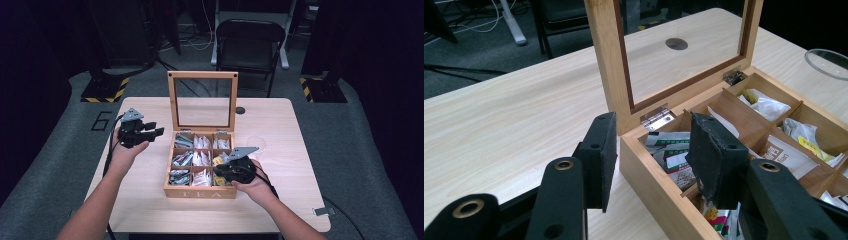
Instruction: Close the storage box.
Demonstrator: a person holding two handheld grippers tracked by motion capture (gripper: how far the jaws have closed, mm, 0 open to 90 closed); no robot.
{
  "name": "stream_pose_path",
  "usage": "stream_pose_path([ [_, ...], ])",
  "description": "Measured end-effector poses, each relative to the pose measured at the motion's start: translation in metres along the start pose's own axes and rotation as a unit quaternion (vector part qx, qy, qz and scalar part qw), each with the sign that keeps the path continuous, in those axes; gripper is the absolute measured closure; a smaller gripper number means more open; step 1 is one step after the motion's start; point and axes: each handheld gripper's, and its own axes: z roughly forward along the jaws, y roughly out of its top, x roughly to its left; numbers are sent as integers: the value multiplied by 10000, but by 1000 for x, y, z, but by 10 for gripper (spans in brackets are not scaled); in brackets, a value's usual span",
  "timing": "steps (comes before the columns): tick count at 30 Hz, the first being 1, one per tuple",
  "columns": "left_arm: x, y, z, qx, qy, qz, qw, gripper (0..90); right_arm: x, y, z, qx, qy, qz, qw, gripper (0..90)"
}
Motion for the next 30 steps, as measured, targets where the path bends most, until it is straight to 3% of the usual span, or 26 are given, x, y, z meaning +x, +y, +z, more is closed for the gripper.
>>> stream_pose_path([
  [9, 0, 0, 1, 39, -8, 6, 10000, 544, -1, -3, -7, 103, 13, -90, 9999, 869],
  [23, -1, 0, 2, 23, 15, 11, 10000, 544, -5, -8, -23, 110, -69, -122, 9998, 893],
  [30, -1, 0, 1, 17, -10, -6, 10000, 537, -2, -3, -24, 16, 89, -94, 9999, 894],
])
